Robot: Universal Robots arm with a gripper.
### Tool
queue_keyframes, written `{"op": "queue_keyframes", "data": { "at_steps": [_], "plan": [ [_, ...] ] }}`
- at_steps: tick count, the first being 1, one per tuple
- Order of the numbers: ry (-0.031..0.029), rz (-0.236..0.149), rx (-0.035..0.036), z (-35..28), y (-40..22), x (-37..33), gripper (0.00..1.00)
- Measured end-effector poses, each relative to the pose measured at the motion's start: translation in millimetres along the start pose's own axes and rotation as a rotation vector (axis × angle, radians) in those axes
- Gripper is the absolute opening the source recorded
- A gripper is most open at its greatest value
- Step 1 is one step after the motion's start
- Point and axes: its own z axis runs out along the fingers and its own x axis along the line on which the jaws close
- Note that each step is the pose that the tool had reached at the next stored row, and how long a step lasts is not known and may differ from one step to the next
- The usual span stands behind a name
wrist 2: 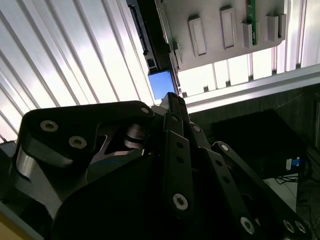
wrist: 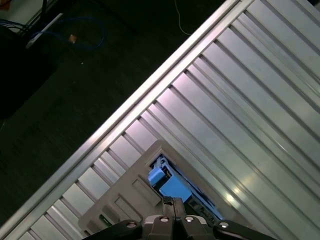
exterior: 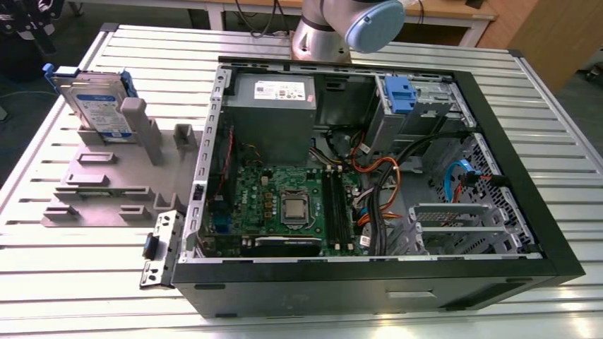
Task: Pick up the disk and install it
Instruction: 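Pick up the disk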
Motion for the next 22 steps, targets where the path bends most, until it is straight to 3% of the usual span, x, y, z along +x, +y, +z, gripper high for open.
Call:
{"op": "queue_keyframes", "data": {
  "at_steps": [16, 22],
  "plan": [
    [0.0005, -0.013, -0.0001, 0.0, 0.0, 0.0, 0.11],
    [0.0013, -0.036, -0.0003, 0.1, 0.0, 0.0, 0.11]
  ]
}}
